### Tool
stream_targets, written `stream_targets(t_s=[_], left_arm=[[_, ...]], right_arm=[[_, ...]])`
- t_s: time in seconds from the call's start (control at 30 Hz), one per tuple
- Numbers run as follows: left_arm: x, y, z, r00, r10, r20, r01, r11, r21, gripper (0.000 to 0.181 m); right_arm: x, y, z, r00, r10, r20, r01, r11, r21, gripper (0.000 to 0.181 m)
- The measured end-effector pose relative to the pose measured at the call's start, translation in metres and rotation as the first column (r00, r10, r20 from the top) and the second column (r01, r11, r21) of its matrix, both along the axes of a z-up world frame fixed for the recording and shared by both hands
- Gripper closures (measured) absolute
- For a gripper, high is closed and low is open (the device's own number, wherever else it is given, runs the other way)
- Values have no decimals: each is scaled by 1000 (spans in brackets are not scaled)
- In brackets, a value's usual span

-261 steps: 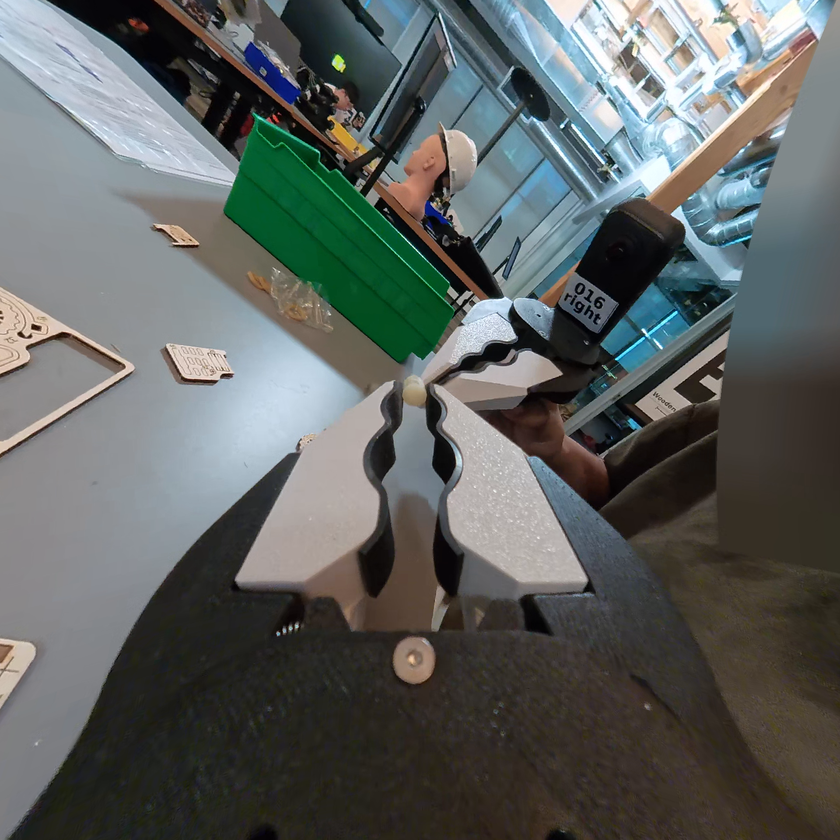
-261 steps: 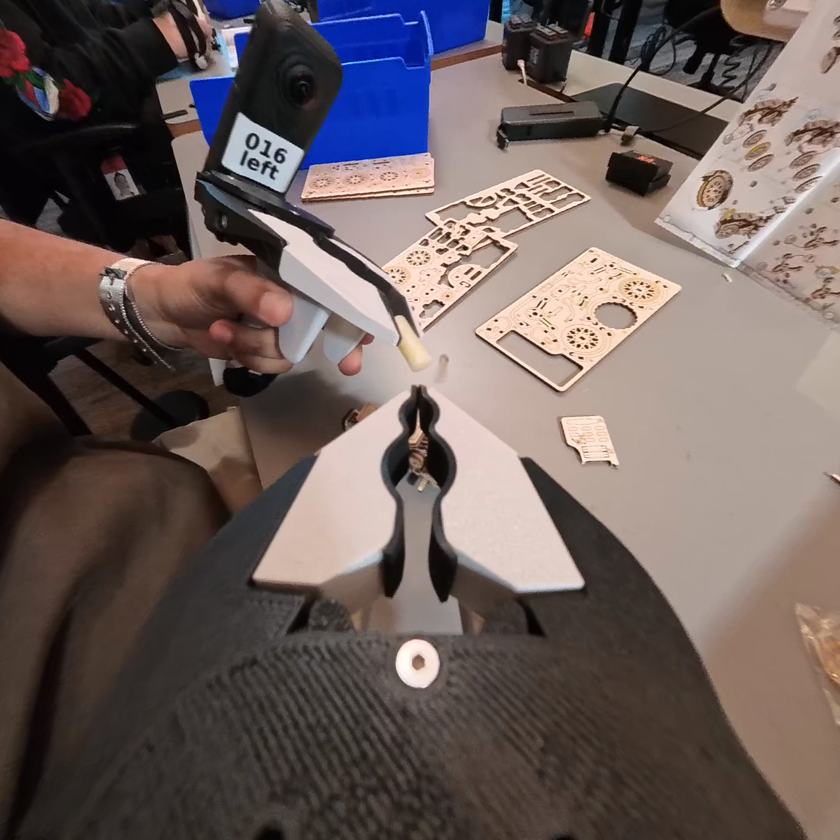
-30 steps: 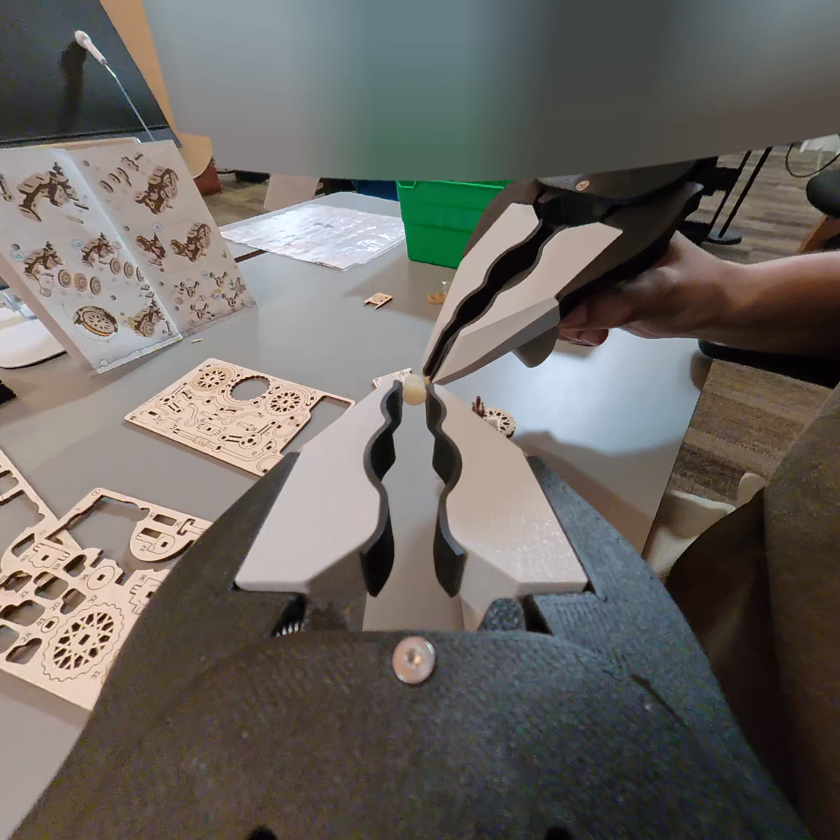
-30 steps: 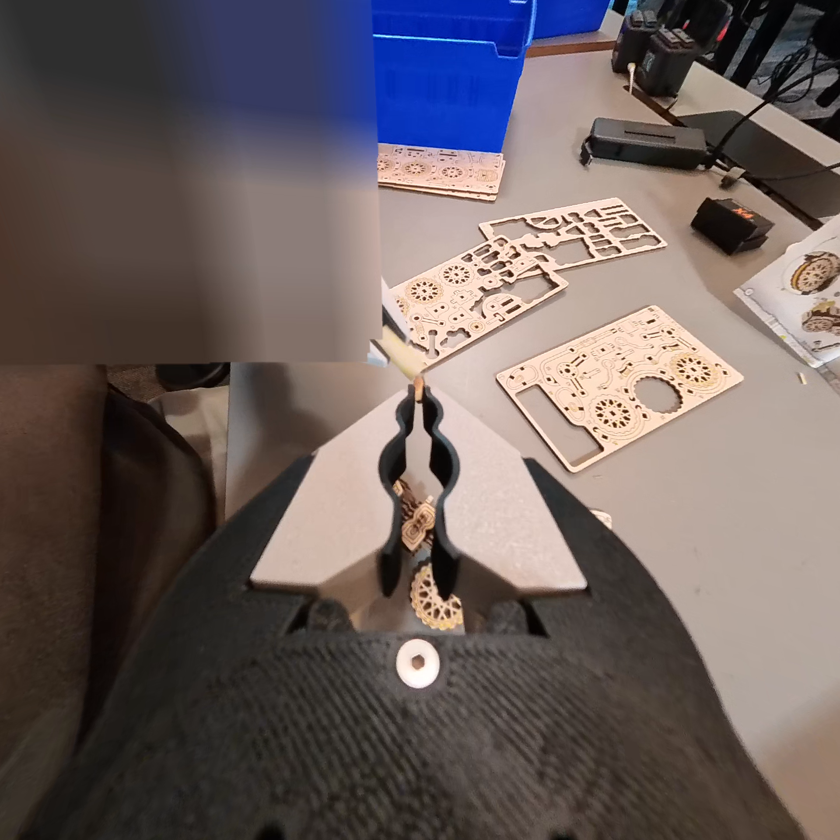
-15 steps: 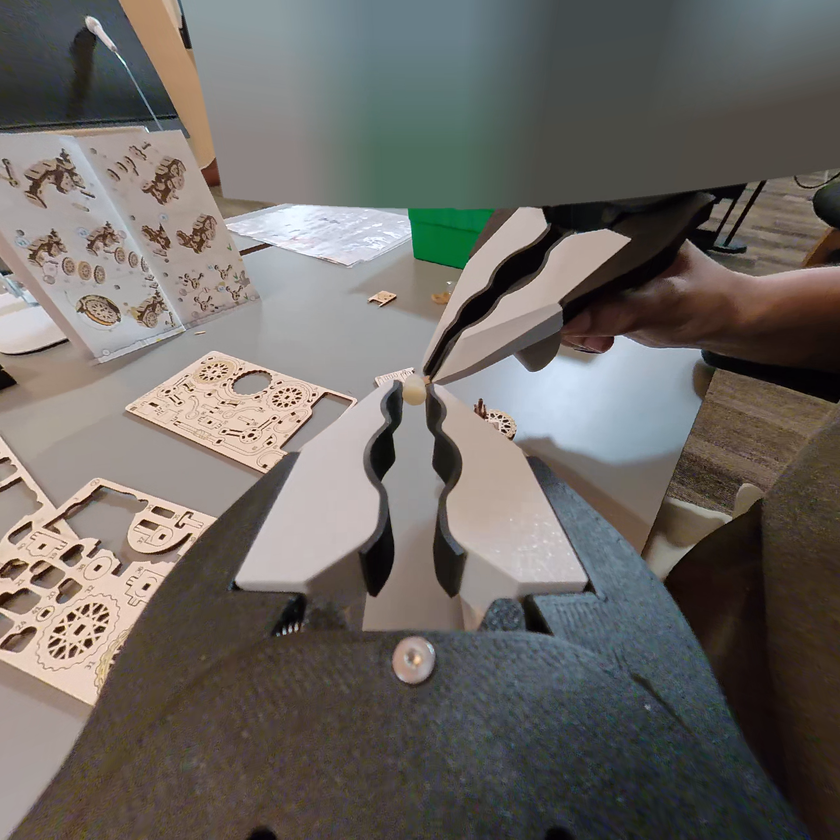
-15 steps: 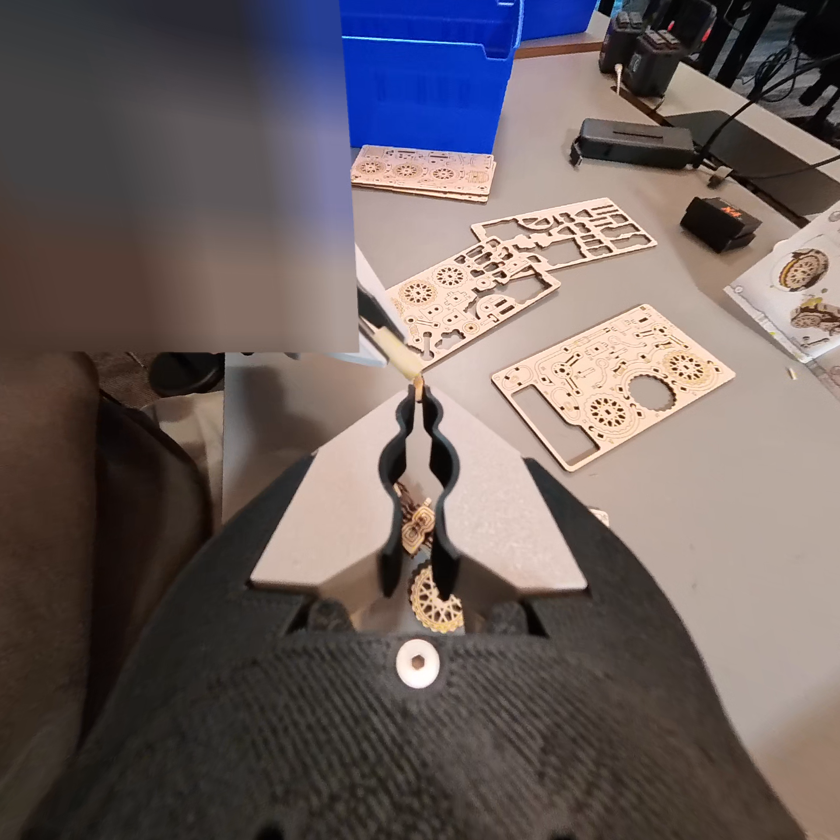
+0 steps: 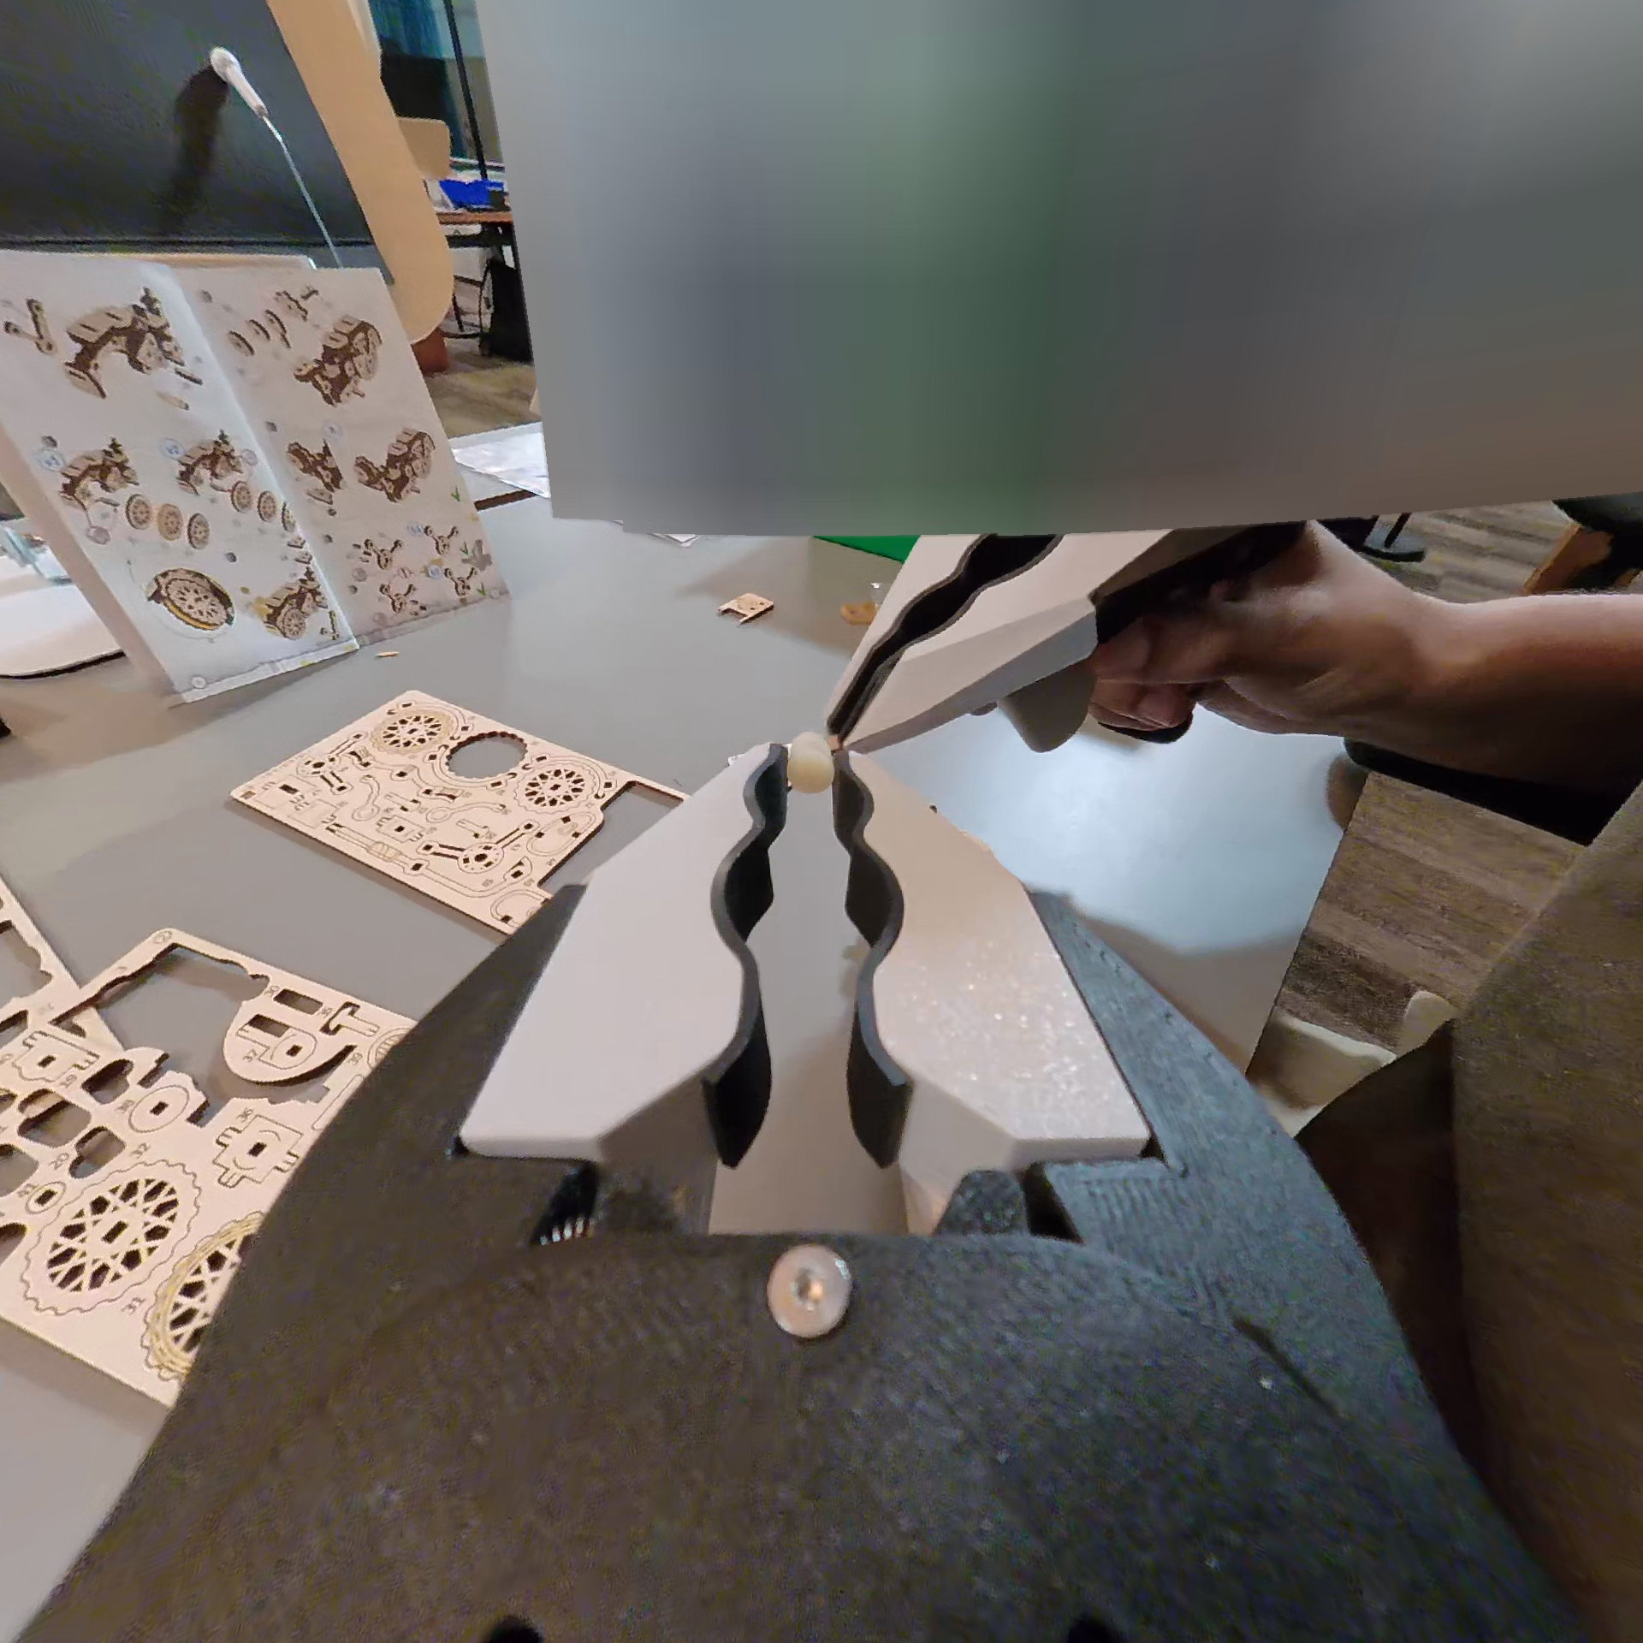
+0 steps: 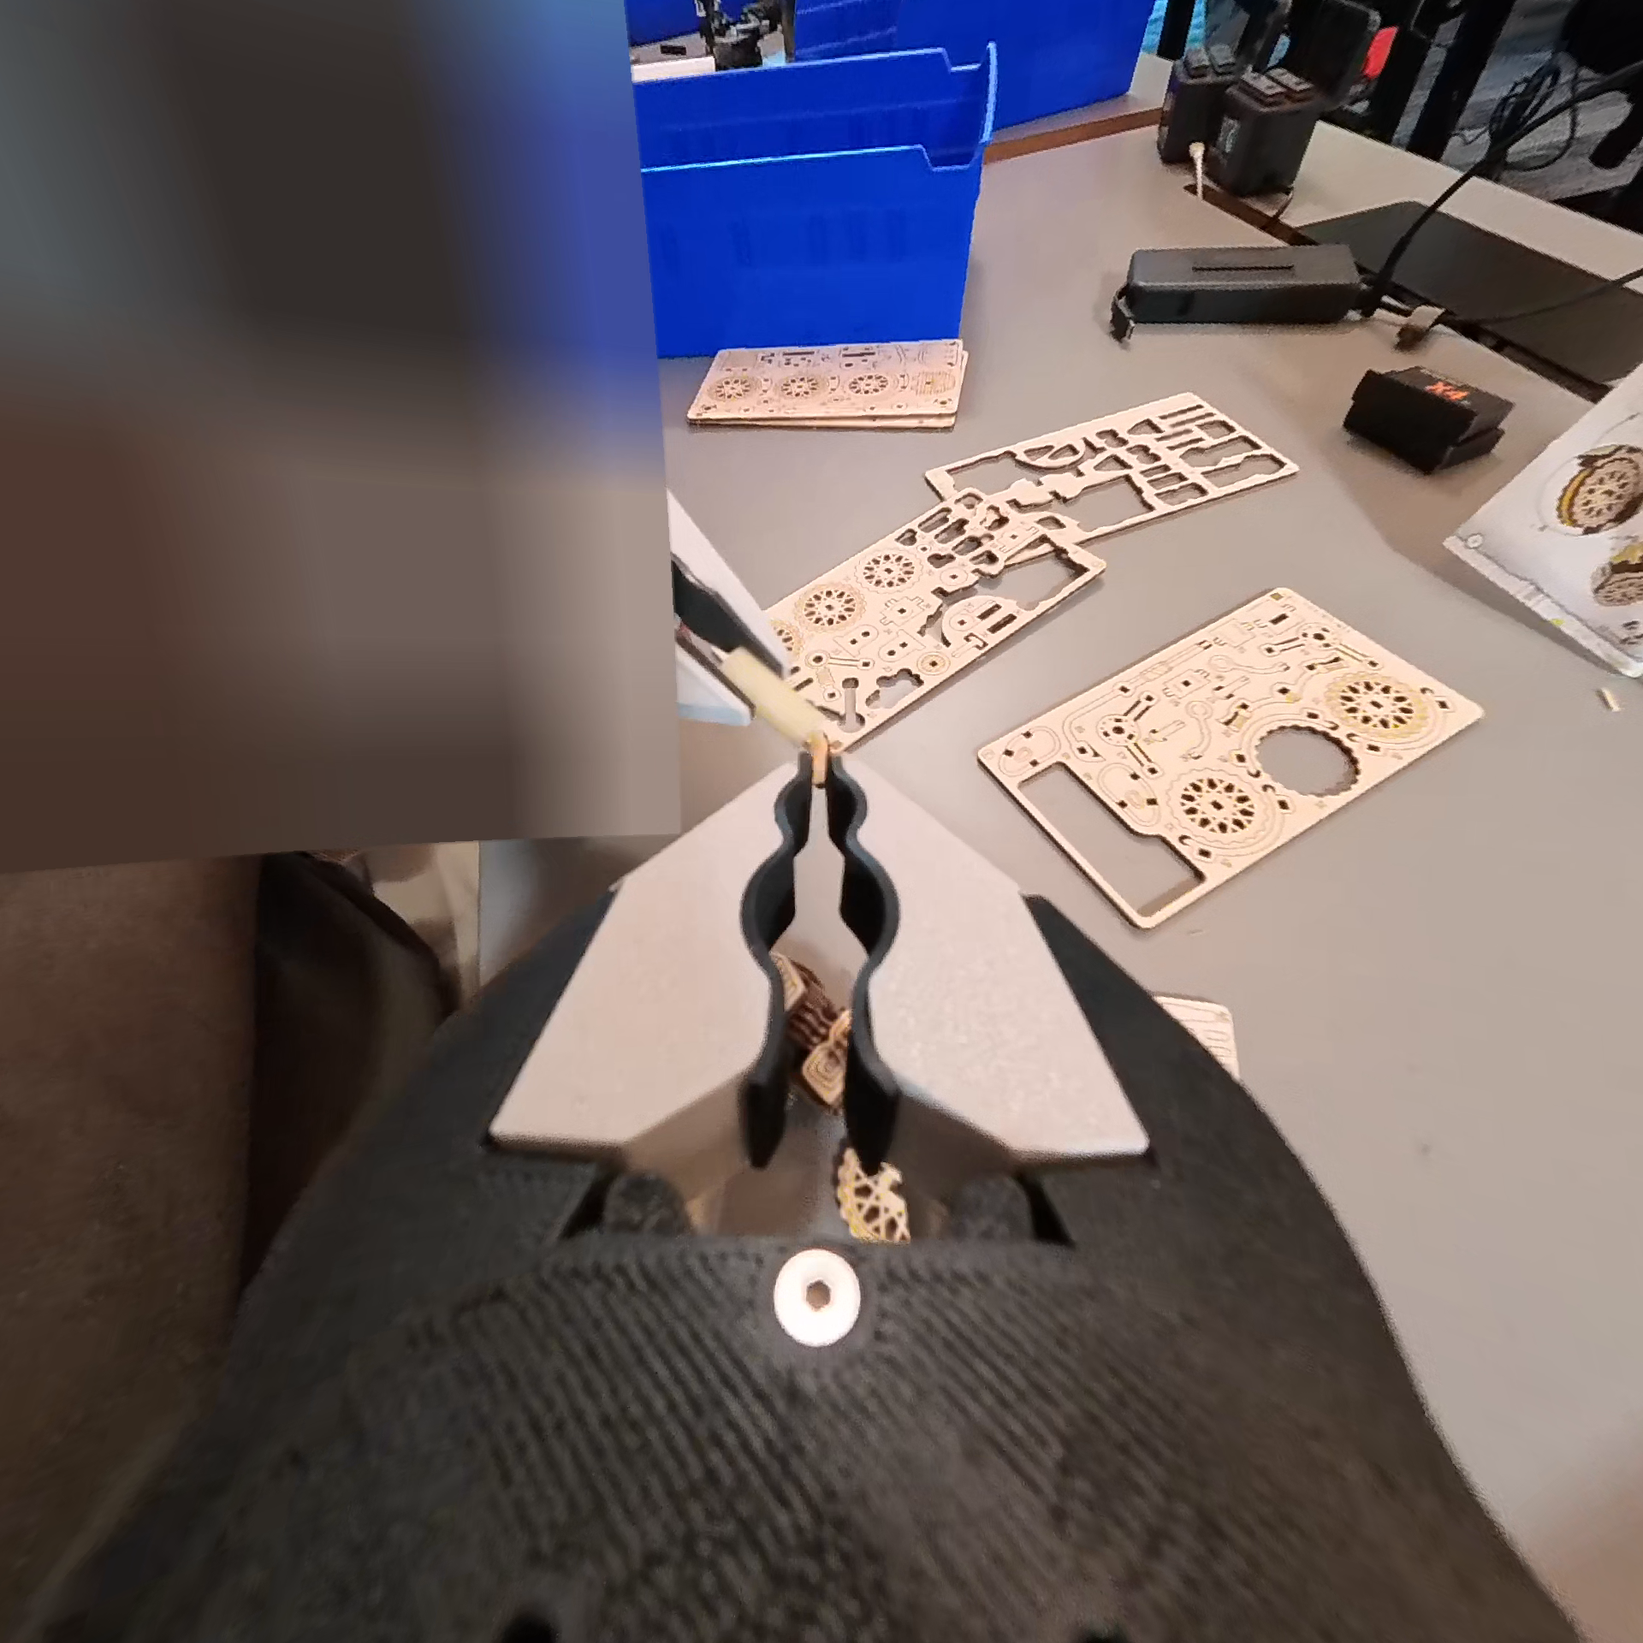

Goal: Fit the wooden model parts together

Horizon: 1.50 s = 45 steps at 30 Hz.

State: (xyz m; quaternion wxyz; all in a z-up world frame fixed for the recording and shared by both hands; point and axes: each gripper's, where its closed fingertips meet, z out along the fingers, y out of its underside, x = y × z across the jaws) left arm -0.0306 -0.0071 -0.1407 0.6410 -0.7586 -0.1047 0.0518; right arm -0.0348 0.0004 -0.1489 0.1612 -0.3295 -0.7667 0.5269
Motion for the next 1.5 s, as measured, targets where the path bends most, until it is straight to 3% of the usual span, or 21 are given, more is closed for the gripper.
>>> stream_targets(t_s=[0.17,0.27,0.37,0.57,0.7,1.17,1.4,1.5], left_arm=[[-9,-4,1,998,27,58,-28,999,19,173],[-7,-5,8,990,-10,140,-2,996,87,173],[-5,-5,13,970,-65,236,27,987,159,173],[-4,-8,23,921,-150,360,47,959,280,173],[0,-9,31,916,-189,353,64,940,335,173],[-2,-12,31,909,-196,367,64,938,341,173],[-7,-10,25,922,-146,360,36,954,297,173],[-5,-12,30,906,-186,380,50,939,341,173]], right_arm=[[2,-2,5,1000,22,14,-22,997,-68,181],[-1,4,4,1000,8,26,-5,996,-91,181],[0,3,12,997,35,64,-20,975,-220,181],[0,8,29,969,154,191,-11,805,-593,181],[1,5,35,951,219,219,-6,721,-693,181],[3,-7,33,944,239,229,-20,731,-682,181],[7,-9,30,947,232,222,-46,782,-622,181],[2,-5,24,956,176,234,-9,816,-578,181]])
